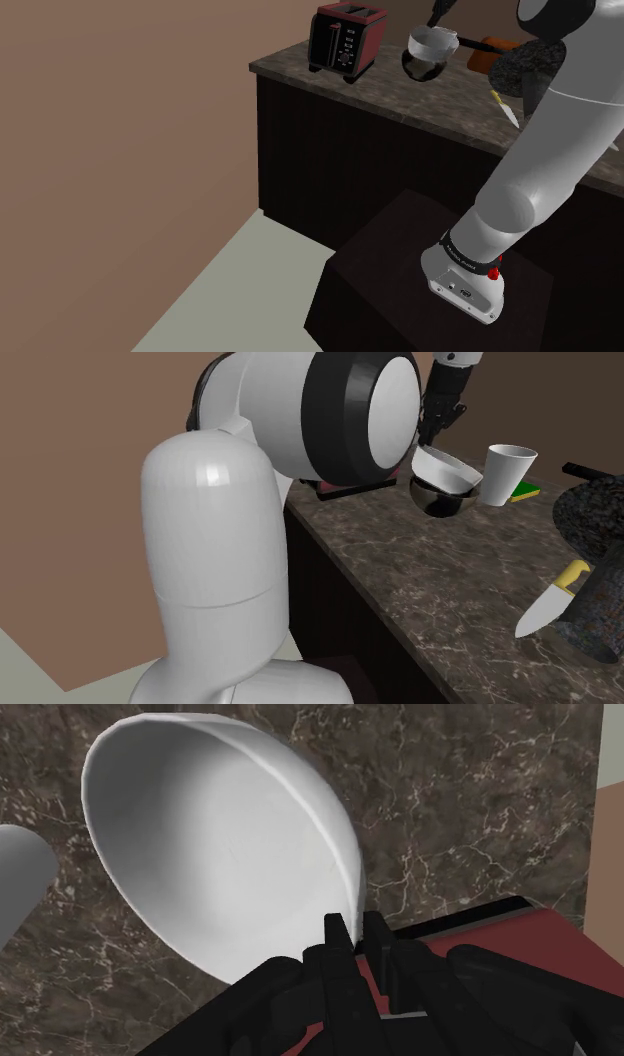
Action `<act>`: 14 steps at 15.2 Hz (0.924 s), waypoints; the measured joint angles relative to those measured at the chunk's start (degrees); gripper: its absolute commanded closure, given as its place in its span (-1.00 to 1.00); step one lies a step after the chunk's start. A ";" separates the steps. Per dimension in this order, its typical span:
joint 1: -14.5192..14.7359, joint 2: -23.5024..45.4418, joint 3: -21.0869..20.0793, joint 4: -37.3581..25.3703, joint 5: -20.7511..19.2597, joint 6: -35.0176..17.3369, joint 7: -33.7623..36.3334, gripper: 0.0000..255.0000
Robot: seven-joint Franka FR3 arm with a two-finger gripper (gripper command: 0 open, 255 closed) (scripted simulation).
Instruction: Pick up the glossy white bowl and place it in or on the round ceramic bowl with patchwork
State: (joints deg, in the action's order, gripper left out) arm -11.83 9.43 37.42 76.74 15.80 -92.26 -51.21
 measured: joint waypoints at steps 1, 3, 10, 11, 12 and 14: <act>0.18 -0.28 -0.05 1.17 -0.14 -1.00 -0.13 1.00; 0.59 -0.98 -0.14 3.36 -0.62 -2.62 -0.13 1.00; 1.22 -2.22 -0.36 6.37 -1.24 -4.96 -0.08 1.00; 1.19 -2.22 -0.35 6.36 -1.22 -4.96 -0.13 1.00; 1.15 -2.09 -0.34 6.20 -1.16 -4.87 -0.14 -1.00; 1.07 -1.87 -0.28 6.37 -1.23 -4.87 -0.14 -1.00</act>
State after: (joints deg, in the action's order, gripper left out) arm -10.76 7.56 37.15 83.11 14.57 -97.13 -51.35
